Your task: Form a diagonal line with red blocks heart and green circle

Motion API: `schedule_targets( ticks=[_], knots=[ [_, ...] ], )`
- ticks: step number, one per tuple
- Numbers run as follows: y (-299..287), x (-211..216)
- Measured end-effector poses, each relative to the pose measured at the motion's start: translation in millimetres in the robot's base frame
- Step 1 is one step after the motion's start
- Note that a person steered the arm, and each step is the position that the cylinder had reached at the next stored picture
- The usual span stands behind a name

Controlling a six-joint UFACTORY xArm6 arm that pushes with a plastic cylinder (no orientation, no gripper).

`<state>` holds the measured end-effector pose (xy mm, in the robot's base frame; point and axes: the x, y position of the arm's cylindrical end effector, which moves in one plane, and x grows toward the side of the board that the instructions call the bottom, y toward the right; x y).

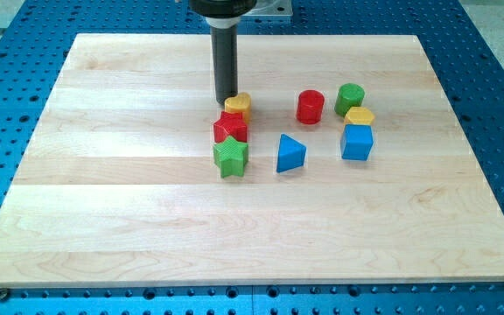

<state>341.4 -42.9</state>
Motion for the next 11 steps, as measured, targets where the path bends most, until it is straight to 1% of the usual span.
schedule_targets(
  ticks=[1,2,3,6,7,8,9,10,11],
  knots=[
    [-19.5,-16.5],
    [-19.5,-38.0],
    [-19.5,-45.3],
    [-18.0,-45.9],
    [-30.6,-51.7],
    [-43.2,-36.8],
    [-25.3,10.1],
    [-2.0,29.4],
    [24.1,29.3]
  ],
)
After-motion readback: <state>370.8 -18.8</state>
